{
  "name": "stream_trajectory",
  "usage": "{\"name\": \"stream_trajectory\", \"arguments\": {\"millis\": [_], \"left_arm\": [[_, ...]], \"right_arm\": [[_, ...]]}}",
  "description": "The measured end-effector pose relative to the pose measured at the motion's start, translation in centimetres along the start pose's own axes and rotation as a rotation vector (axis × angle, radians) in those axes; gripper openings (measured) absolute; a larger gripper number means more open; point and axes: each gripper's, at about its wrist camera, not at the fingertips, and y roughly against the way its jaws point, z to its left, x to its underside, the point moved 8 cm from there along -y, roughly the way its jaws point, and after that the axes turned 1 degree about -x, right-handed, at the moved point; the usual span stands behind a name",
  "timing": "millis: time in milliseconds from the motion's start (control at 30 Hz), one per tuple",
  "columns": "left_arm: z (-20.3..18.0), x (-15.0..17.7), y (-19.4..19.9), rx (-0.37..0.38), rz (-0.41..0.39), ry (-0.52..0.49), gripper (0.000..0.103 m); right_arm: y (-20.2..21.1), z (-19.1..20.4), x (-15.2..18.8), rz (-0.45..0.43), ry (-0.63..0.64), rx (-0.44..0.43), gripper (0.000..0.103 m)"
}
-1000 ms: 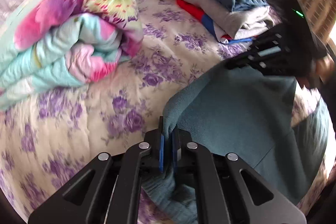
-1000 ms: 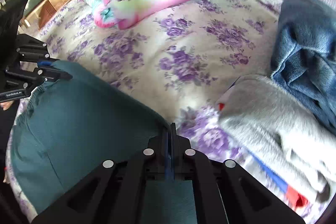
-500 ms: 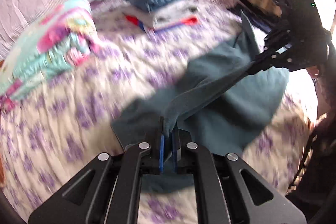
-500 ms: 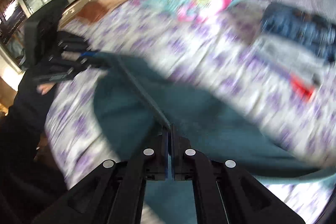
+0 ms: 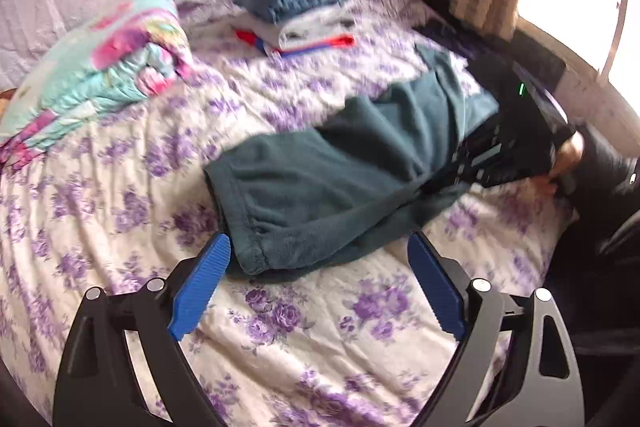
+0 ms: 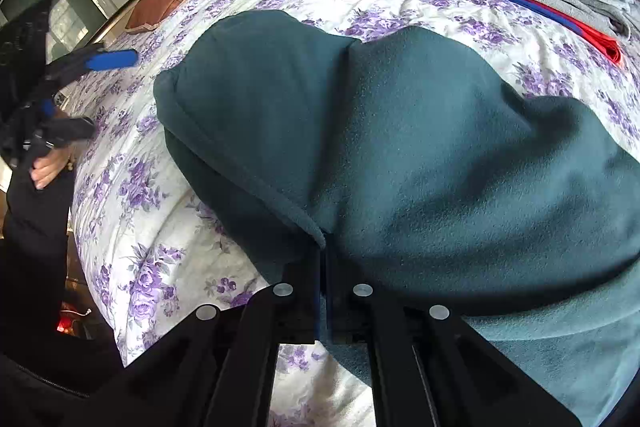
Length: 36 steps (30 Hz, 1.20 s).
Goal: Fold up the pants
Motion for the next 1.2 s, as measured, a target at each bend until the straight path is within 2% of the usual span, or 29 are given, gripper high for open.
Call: {"name": "stream_trajectory", "arguments": {"millis": [100,133,200,233,267,300,333,367,433,467,533,633,667,767,800,867,967,1000,1033,1067,1100,1133,1200], "left_arm": [[-1.0,-2.7,0.8,-0.035,-0.071,0.124,0.087],[-1.6,-3.6,0.1,-0.055,-0.067,0.193,0.087],[-2.1,-4.4,-1.5,-0.069,-0.022,0.329,0.077],[-2.5,-4.5,-3.1,-0.053,0.020,0.401,0.062],[-3.0,-4.2,-5.2,-0.038,0.065,0.470,0.039],[-3.2,-3.9,-6.7,-0.051,0.093,0.496,0.026],[-3.5,-3.3,-8.6,-0.067,0.126,0.516,0.008],[-3.6,-2.1,-11.0,-0.104,0.184,0.521,0.002],[-3.3,0.2,-14.0,-0.142,0.266,0.542,0.000],[-3.3,0.2,-13.6,-0.141,0.225,0.540,0.000],[-3.2,0.5,-13.2,-0.137,0.222,0.537,0.000],[-3.1,0.6,-13.4,-0.131,0.207,0.546,0.000],[-3.2,0.6,-13.4,-0.133,0.206,0.544,0.000],[-3.3,0.6,-13.5,-0.137,0.201,0.535,0.000],[-3.1,0.7,-13.4,-0.137,0.199,0.532,0.000],[-3.3,1.1,-13.1,-0.132,0.192,0.528,0.000],[-3.2,1.1,-13.2,-0.119,0.188,0.532,0.001],[-3.2,1.1,-13.1,-0.114,0.187,0.535,0.001],[-3.2,1.1,-13.1,-0.107,0.184,0.538,0.001],[-3.2,1.2,-13.0,-0.104,0.183,0.539,0.001],[-3.2,1.2,-13.0,-0.102,0.182,0.540,0.001],[-3.3,1.3,-13.0,-0.100,0.182,0.540,0.001],[-3.3,1.2,-13.0,-0.098,0.181,0.540,0.001]], "right_arm": [[0.3,0.3,0.2,-0.007,0.014,0.004,0.004],[0.4,0.4,0.4,-0.009,0.014,0.005,0.005],[0.8,0.7,0.8,-0.013,0.019,0.008,0.006],[0.8,0.7,0.8,-0.015,0.026,0.013,0.006],[0.8,0.8,1.0,-0.017,0.032,0.020,0.006],[0.8,0.8,1.2,-0.017,0.034,0.025,0.006],[0.7,0.8,1.3,-0.016,0.034,0.027,0.006],[0.7,0.8,1.5,-0.012,0.031,0.030,0.007],[1.3,1.3,2.0,0.005,0.037,0.025,0.011],[1.8,1.8,2.3,0.014,0.046,0.003,0.011],[3.2,2.6,2.2,-0.002,0.041,-0.066,0.011],[4.5,1.7,0.5,-0.099,0.000,-0.021,0.009],[4.1,1.3,0.2,-0.099,-0.012,-0.011,0.009],[0.5,-0.2,0.8,-0.003,-0.066,-0.009,0.009],[-0.2,-0.3,1.1,0.003,-0.073,-0.019,0.008],[0.5,-0.2,1.2,0.024,-0.069,-0.024,0.008],[3.8,-2.3,0.1,0.030,-0.174,-0.071,0.008],[5.6,-3.9,-0.7,0.002,-0.194,-0.043,0.009],[7.4,-6.2,-1.6,-0.029,-0.219,0.017,0.014],[9.7,-9.9,-2.6,-0.058,-0.273,0.110,0.021],[11.1,-13.0,-3.2,-0.070,-0.323,0.179,0.038],[12.6,-16.6,-3.7,-0.077,-0.380,0.262,0.043],[15.4,-25.4,-4.0,-0.057,-0.523,0.466,0.043]]}}
